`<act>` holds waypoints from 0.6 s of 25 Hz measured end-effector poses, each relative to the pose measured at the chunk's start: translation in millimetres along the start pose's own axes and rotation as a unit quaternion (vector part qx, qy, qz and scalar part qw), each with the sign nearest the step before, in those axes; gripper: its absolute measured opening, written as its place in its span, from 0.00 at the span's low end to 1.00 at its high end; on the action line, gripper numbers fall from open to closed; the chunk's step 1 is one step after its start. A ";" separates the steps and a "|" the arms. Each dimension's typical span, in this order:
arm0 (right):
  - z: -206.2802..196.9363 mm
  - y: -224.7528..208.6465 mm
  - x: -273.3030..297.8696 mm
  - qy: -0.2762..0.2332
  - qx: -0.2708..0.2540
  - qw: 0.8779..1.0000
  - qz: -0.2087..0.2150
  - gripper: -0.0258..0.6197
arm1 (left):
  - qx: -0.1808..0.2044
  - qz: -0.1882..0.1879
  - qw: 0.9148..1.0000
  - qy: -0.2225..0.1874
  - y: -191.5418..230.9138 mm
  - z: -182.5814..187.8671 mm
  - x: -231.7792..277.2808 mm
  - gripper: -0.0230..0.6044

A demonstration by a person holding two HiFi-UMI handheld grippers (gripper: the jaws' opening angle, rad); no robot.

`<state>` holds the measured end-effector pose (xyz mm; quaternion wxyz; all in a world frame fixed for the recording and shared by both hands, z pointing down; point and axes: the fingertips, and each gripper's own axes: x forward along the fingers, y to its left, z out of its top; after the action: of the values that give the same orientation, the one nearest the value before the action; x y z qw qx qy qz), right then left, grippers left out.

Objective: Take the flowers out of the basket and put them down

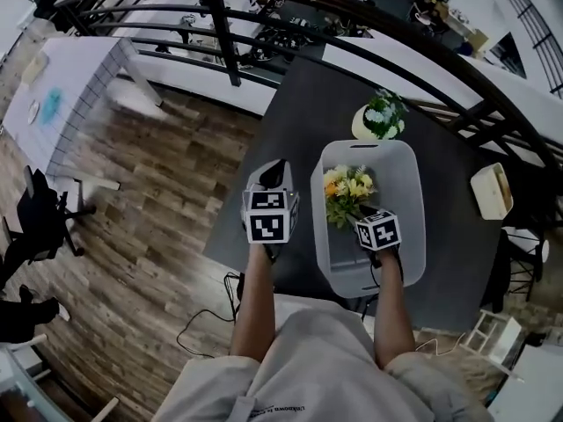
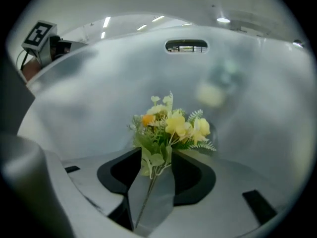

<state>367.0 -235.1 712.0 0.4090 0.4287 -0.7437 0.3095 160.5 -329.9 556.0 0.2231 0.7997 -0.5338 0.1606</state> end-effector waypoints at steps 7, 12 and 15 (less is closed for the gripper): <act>-43.8 -2.0 37.2 0.088 0.040 0.995 0.000 0.43 | -0.030 0.016 0.999 -0.005 6.4 -2.4 1.6 0.06; -50.7 -7.7 51.0 0.107 0.026 0.994 -0.022 0.37 | -0.043 0.024 0.999 -0.016 10.6 0.3 3.6 0.06; -50.2 -7.1 53.5 0.106 0.013 0.994 -0.019 0.26 | -0.047 0.025 0.999 -0.013 11.5 -3.6 4.2 0.06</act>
<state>374.6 -218.1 783.3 0.4856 0.4123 -0.6842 0.3549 151.4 -335.1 563.3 0.2494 0.7767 -0.5634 0.1307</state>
